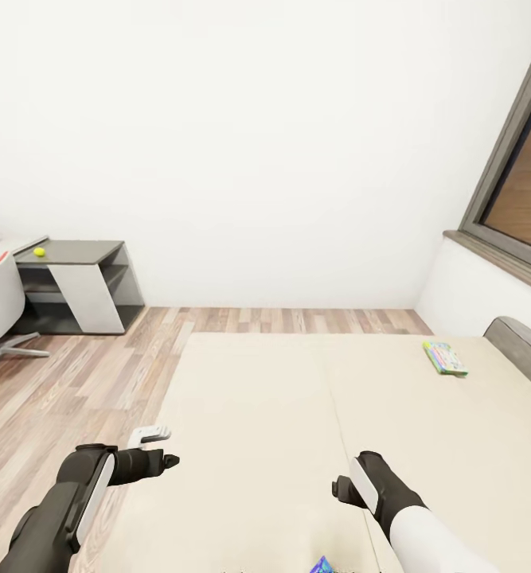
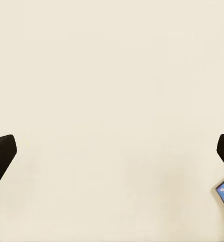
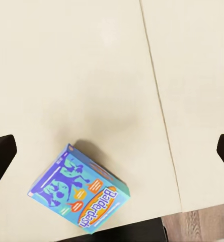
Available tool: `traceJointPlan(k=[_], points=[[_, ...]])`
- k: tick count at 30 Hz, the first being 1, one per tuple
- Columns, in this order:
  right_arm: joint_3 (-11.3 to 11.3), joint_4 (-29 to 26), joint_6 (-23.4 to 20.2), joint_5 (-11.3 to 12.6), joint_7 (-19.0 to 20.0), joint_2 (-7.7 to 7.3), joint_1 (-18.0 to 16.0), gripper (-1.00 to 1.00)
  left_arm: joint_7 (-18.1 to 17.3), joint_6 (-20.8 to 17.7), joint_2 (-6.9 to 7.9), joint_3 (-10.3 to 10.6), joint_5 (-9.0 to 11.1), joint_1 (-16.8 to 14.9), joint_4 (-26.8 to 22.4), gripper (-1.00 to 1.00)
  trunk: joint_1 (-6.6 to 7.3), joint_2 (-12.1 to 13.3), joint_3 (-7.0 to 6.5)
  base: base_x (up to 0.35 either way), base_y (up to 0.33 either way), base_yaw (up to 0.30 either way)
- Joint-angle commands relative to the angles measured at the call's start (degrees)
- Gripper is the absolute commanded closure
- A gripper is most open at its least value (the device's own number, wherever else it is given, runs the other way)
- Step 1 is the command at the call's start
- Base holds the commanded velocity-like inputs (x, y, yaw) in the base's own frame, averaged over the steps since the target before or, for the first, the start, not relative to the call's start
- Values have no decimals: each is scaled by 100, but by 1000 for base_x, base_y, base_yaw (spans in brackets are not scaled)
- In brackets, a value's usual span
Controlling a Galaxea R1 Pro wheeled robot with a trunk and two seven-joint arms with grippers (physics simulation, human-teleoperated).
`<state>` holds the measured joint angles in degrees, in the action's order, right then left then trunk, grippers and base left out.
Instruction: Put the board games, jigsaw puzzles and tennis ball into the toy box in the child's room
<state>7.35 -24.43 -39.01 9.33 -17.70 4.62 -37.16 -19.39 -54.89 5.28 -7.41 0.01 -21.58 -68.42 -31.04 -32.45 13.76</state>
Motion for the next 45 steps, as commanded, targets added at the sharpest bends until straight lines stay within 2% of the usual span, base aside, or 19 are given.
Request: traceJointPlan(k=[1, 45], points=[[14, -10, -11, 61, -49, 4, -2, -100, -20, -30, 1, -6, -1, -4, -5, -100, -2, -9, 19, 0, 0, 0], [43, 26, 1, 148, -21, -24, 51, -100, -21, -23, 0, -3, -7, -5, -5, -100, -2, -9, 436, 0, 0, 0]])
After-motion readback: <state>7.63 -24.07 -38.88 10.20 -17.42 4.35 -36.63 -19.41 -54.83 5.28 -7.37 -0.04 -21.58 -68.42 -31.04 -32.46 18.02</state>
